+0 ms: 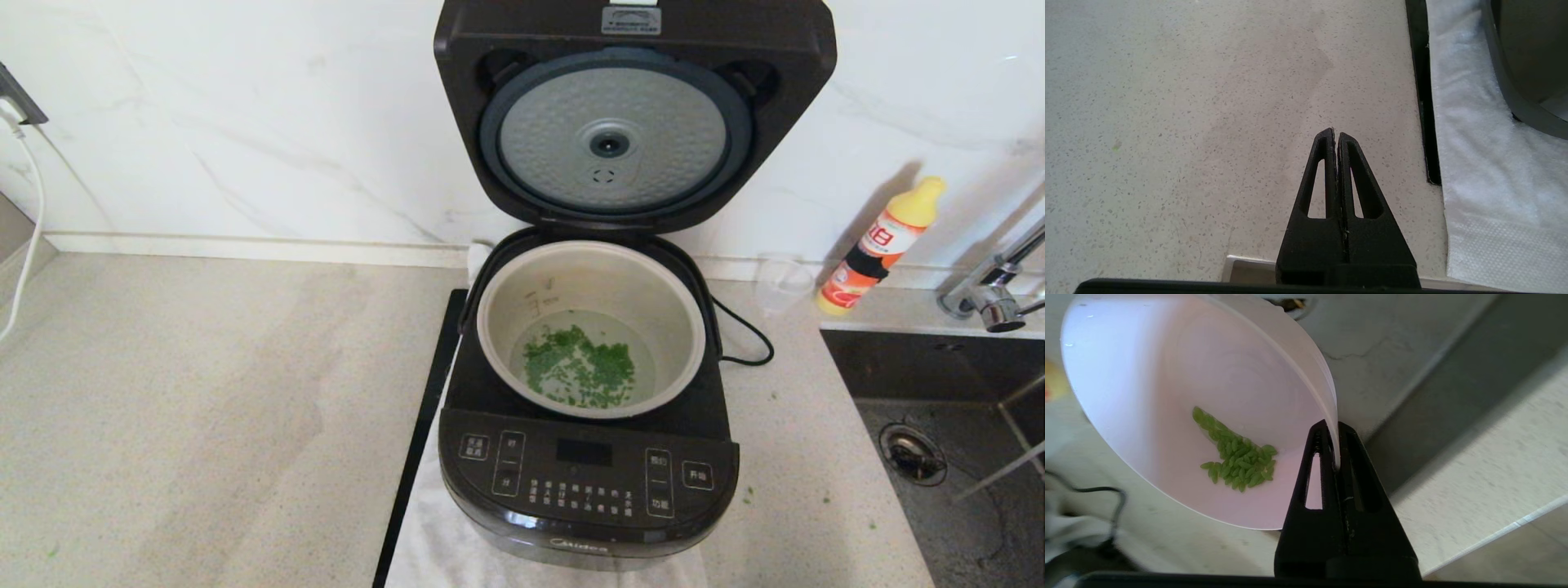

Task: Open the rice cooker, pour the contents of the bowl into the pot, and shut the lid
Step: Fill a bowl with water from the tap

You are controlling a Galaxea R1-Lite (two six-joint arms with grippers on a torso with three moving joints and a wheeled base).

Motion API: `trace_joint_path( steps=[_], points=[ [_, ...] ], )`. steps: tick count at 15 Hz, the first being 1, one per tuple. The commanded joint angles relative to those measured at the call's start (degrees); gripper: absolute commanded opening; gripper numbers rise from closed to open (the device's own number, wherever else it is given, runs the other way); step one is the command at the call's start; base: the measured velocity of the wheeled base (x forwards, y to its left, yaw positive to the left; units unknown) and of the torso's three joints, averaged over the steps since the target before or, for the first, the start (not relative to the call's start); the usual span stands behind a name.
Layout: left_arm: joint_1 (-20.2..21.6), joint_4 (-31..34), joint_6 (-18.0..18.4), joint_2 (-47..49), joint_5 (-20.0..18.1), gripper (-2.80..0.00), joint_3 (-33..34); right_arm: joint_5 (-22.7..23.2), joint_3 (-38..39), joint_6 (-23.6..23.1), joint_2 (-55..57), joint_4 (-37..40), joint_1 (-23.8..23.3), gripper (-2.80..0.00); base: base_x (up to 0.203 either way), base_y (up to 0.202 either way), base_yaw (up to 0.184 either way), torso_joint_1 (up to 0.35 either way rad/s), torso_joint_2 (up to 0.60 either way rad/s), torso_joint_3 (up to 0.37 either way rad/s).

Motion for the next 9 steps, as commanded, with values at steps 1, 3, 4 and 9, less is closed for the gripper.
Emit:
trace_joint_path(
  steps=[1,3,4,9],
  points=[
    [-0.01,0.05,-0.05,-0.18,0.02,-2.8,0.01,1.72,-4.44,0.36,3.46,2.8,0.39,-2.8,0.0,0.0,0.0,0.0,0.0,0.0],
    [-0.01,0.05,-0.05,-0.18,0.02,-2.8,-0.03,2.8,-7.65,1.66,5.46,4.28,1.13,-2.8,0.0,0.0,0.0,0.0,0.0,0.0],
    [-0.01,0.05,-0.05,-0.18,0.02,-2.8,-0.03,2.91,-9.09,3.23,6.48,4.57,2.1,-2.8,0.0,0.0,0.0,0.0,0.0,0.0],
    [-0.01,0.05,-0.05,-0.18,0.02,-2.8,-0.03,2.94,-14.39,9.46,9.47,3.22,5.43,-2.8,0.0,0.0,0.0,0.0,0.0,0.0]
  ],
)
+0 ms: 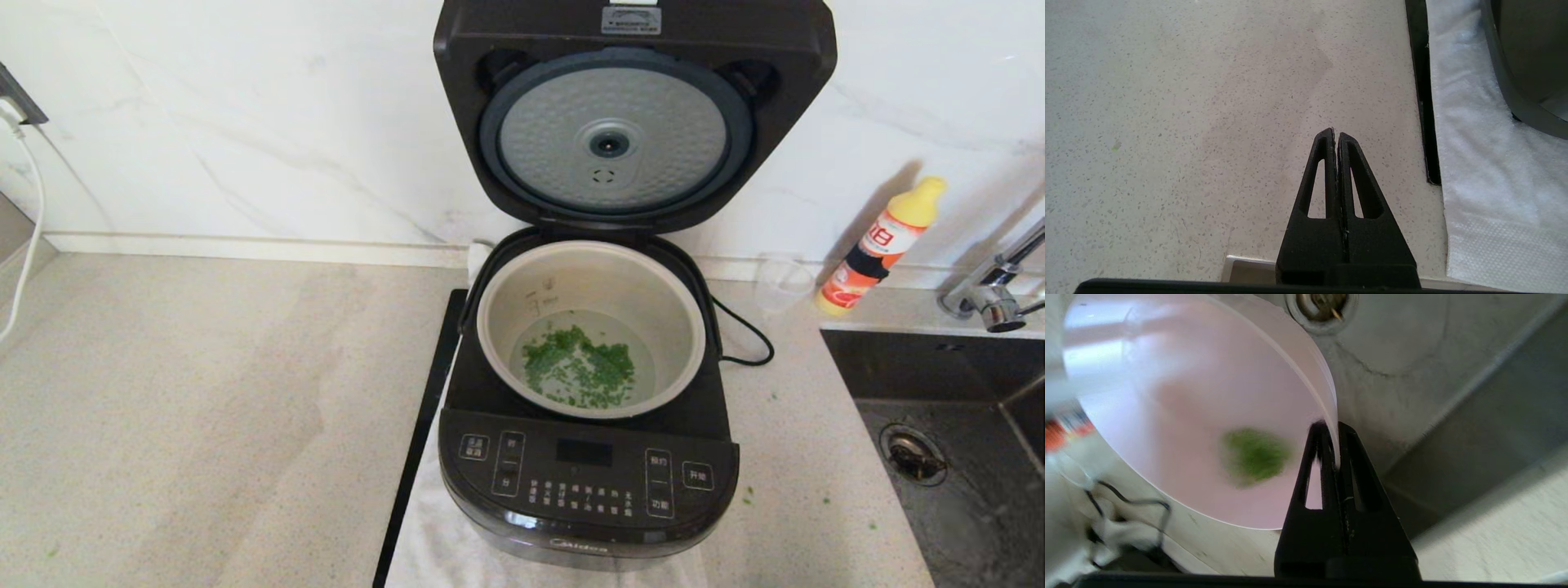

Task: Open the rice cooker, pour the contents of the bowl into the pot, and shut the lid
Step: Fill a bowl with water from the tap

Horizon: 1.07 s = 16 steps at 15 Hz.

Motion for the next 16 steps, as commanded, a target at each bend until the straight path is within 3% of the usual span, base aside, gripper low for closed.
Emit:
trace_joint_path(
  steps=[1,11,16],
  points=[
    [-0.01,0.05,-0.05,-0.18,0.0,-2.8,-0.03,0.19,-1.24,1.91,1.59,-1.32,1.72,-2.8,0.0,0.0,0.0,0.0,0.0,0.0],
    [-0.01,0.05,-0.05,-0.18,0.02,-2.8,-0.03,0.19,-1.06,3.45,-0.3,-0.6,3.49,-2.8,0.0,0.0,0.0,0.0,0.0,0.0],
    [-0.01,0.05,-0.05,-0.18,0.0,-2.8,0.03,-0.31,-0.49,0.66,-4.77,5.92,4.91,-2.8,0.0,0.0,0.0,0.0,0.0,0.0]
  ],
)
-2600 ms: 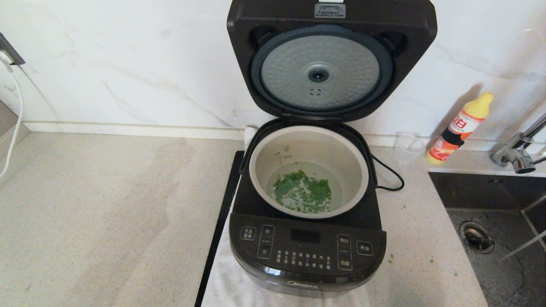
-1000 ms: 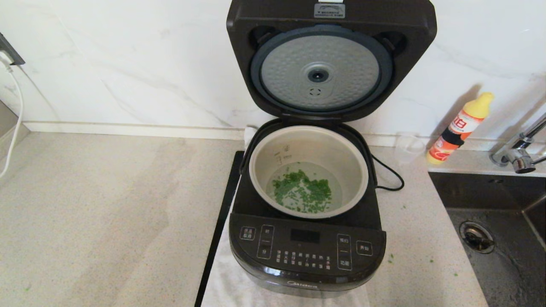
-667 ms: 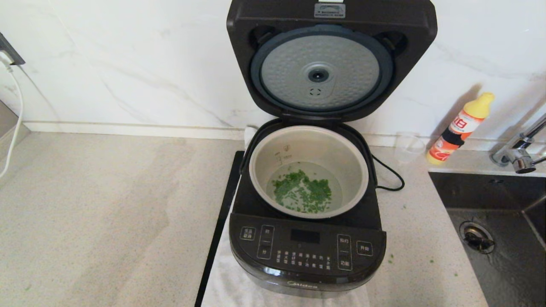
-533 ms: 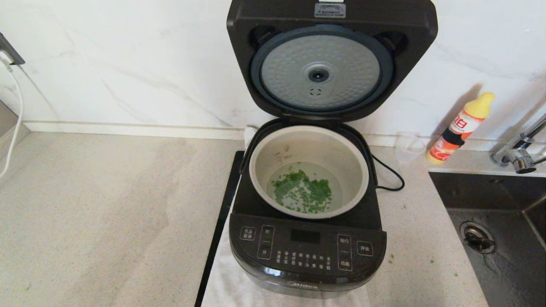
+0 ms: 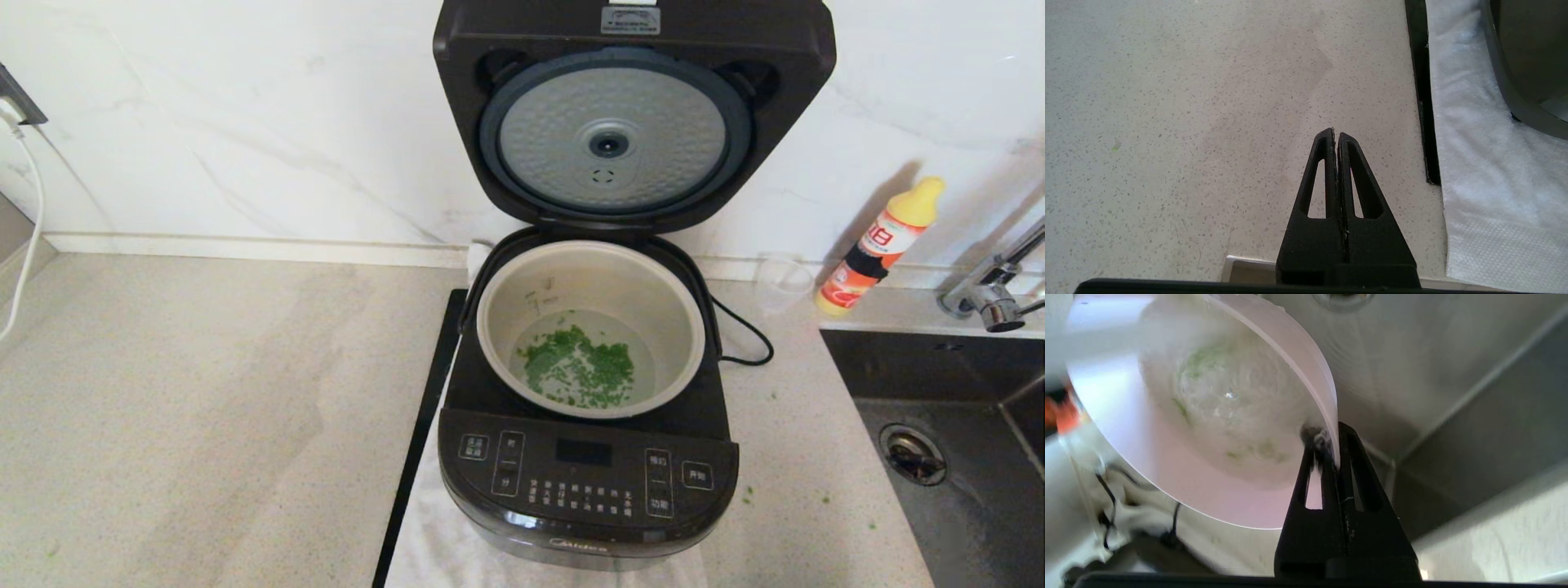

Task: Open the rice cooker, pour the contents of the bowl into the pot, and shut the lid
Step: Fill a bowl with water from the tap

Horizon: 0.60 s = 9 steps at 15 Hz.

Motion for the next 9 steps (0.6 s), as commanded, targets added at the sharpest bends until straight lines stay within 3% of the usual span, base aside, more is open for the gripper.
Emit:
trace_joint_path(
  steps=[1,6,9],
  points=[
    [-0.01,0.05,-0.04,-0.18,0.09,-2.8,0.0,-0.37,0.77,-2.67,-4.21,3.75,1.29,-2.8,0.0,0.0,0.0,0.0,0.0,0.0],
    [-0.01,0.05,-0.04,-0.18,0.0,-2.8,0.0,-6.4,5.15,-6.82,-15.25,10.04,8.42,-2.8,0.0,0.0,0.0,0.0,0.0,0.0],
    [-0.01,0.05,-0.04,-0.18,0.03,-2.8,0.03,-9.03,7.79,-8.06,-25.06,12.55,17.2,-2.8,0.0,0.0,0.0,0.0,0.0,0.0]
  ],
)
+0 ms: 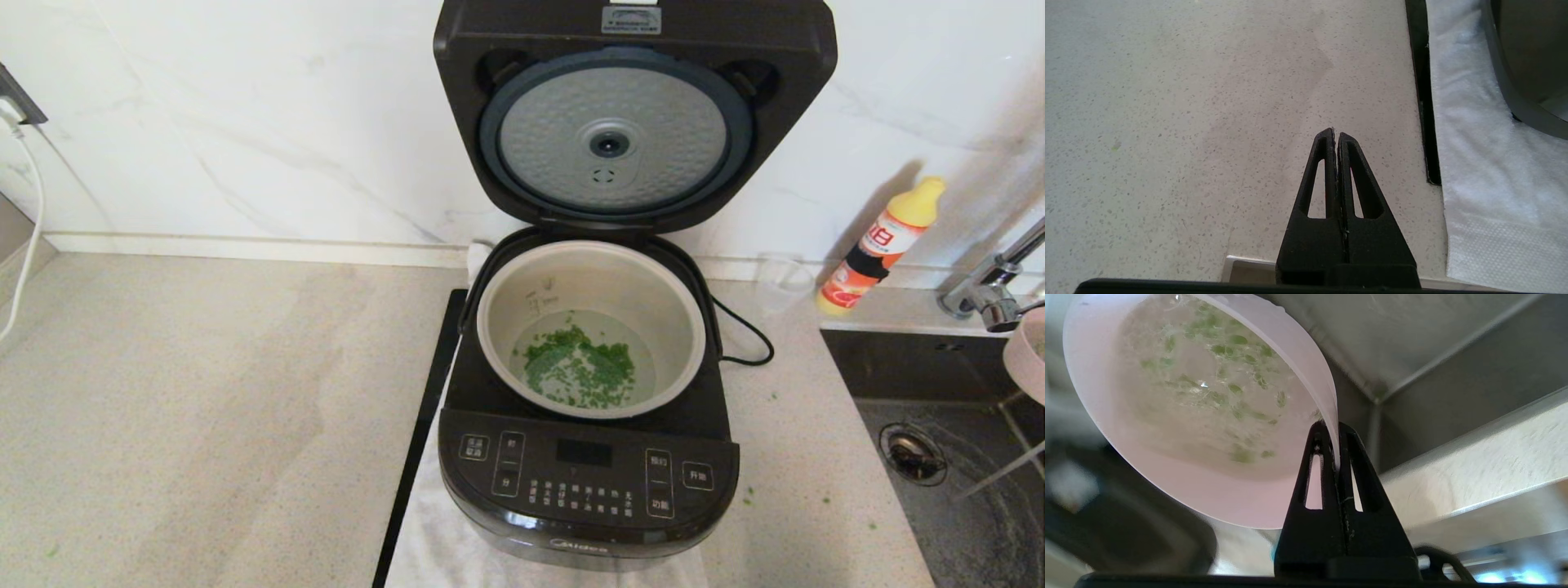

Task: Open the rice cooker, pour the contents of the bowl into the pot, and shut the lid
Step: Fill a bowl with water from the tap, then pour the water from the bowl into the rice cooker

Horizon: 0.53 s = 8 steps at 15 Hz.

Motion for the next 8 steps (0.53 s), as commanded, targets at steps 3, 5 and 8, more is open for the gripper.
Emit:
trace_joint_path(
  steps=[3,5,8],
  points=[
    [-0.01,0.03,-0.05,-0.18,0.02,-2.8,-0.03,-1.47,-0.02,-0.15,-15.35,7.4,17.24,-2.8,0.0,0.0,0.0,0.0,0.0,0.0],
    [-0.01,0.03,-0.05,-0.18,0.1,-2.8,-0.03,-3.23,-2.7,1.03,-18.45,11.72,27.24,-2.8,0.0,0.0,0.0,0.0,0.0,0.0],
    [-0.01,0.03,-0.05,-0.18,0.06,-2.8,0.03,-6.25,-6.62,6.73,-20.33,14.43,40.61,-2.8,0.0,0.0,0.0,0.0,0.0,0.0]
  ],
)
